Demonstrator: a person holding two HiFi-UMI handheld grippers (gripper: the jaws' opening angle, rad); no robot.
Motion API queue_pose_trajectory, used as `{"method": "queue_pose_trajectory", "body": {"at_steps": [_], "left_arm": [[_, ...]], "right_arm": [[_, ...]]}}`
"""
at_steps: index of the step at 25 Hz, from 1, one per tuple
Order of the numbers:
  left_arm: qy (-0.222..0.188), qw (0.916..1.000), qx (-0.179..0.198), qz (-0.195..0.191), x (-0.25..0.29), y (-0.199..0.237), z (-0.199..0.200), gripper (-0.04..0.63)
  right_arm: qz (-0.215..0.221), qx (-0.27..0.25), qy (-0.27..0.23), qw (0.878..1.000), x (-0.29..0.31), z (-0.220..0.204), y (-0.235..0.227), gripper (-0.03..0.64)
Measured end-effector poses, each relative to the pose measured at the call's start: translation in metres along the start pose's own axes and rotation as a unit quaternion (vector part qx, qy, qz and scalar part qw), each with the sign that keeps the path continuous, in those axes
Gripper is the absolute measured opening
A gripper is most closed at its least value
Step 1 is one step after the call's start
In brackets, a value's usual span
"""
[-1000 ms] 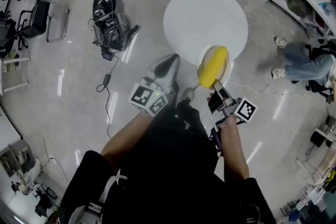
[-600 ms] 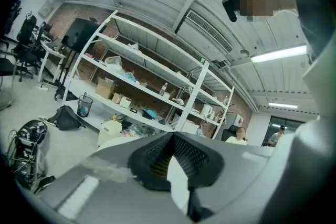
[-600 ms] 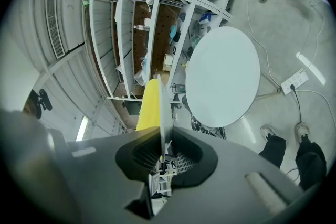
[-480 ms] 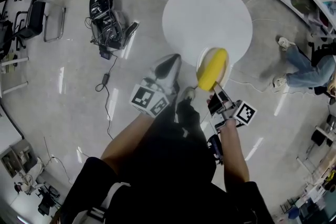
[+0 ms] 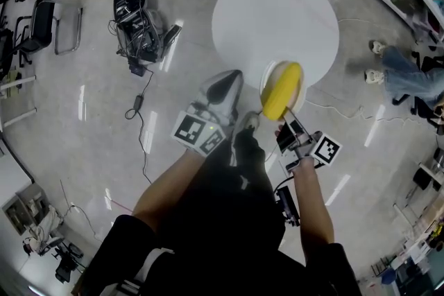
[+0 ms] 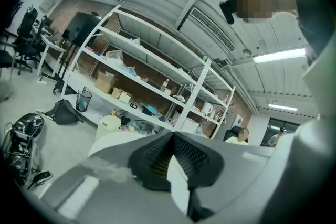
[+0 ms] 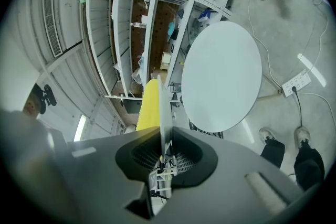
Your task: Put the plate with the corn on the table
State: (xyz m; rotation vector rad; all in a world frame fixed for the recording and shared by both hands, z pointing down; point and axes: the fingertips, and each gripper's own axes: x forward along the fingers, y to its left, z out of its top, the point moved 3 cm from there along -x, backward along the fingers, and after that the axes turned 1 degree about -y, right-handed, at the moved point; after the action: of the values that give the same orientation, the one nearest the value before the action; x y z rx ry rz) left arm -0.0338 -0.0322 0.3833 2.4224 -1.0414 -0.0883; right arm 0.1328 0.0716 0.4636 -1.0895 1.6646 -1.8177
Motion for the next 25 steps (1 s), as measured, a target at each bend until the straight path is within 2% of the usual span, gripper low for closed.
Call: {"method": "queue_pose_trajectory", "body": {"at_steps": [11,25], "left_arm": [[0.003,0.9998,-0.020,0.006,0.020,0.018,-0.024,0.005],[0.019,0.9996,-0.020,-0.003,0.040,0.042,-0.049,0.005]], "right_arm": [[0.002,-0.001,0.012,1.000,0.014,0.008,-0.038,0.048],[-0.009,-0.004,0.020,1.000,0.043,0.011,-0.083,0.048]]}}
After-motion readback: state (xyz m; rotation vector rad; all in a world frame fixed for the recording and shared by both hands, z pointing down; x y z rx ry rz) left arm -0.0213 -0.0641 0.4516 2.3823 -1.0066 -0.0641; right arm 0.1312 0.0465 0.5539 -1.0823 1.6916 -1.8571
